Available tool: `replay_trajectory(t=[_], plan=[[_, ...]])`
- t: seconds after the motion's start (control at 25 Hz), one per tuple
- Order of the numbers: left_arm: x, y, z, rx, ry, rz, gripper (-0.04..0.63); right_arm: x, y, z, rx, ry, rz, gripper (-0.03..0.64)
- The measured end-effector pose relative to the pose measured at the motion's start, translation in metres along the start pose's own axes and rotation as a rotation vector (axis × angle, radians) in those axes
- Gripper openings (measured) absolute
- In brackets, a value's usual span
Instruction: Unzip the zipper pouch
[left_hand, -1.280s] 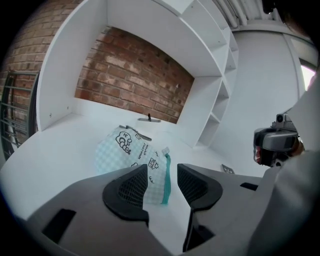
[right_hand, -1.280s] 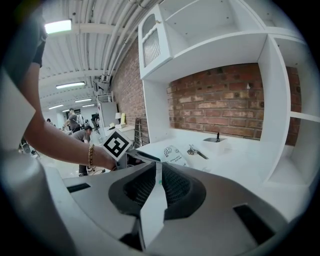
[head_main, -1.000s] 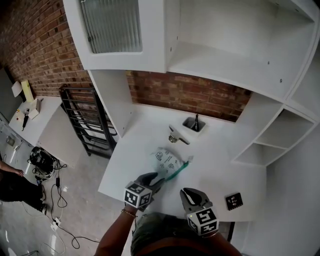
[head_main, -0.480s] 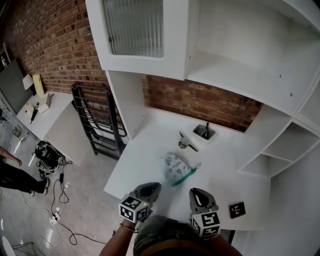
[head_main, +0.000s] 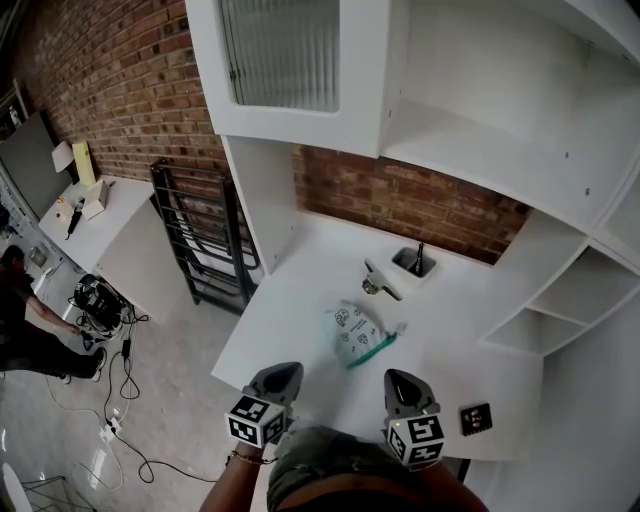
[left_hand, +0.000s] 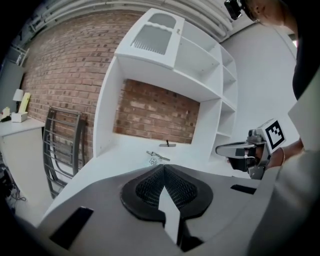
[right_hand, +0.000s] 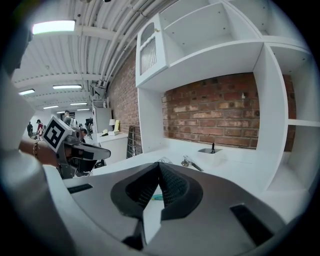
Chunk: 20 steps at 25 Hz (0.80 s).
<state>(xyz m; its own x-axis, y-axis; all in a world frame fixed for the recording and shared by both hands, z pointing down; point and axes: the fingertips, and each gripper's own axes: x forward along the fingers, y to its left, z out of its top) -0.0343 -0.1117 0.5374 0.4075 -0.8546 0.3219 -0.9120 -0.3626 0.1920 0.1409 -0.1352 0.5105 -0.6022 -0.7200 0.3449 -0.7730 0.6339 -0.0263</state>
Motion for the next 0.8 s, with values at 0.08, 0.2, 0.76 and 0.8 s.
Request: replay_trajectory(t=[0.08,0.2,0.76,0.8], plan=[[-0.003,-0.002,0.001,-0.011,0.0,-0.001,0.003,-0.003,0.0,0.0,0.0,0.003,-0.005,0.0],[-0.004,-0.003,0.001,0.018,0.006,0.011,0.003,-0.006,-0.004,0.001,0.015,0.003,-0.012,0.0],[0.003,-0.001,0.0,0.066,0.001,0.036,0.003,-0.006,-0.01,-0.013,0.048,0.009,-0.047,0.0],[0.003,-0.002,0.001,0.067,-0.003,0.037,0.003,-0.006,-0.01,-0.014,0.048,0.012,-0.047,0.0]])
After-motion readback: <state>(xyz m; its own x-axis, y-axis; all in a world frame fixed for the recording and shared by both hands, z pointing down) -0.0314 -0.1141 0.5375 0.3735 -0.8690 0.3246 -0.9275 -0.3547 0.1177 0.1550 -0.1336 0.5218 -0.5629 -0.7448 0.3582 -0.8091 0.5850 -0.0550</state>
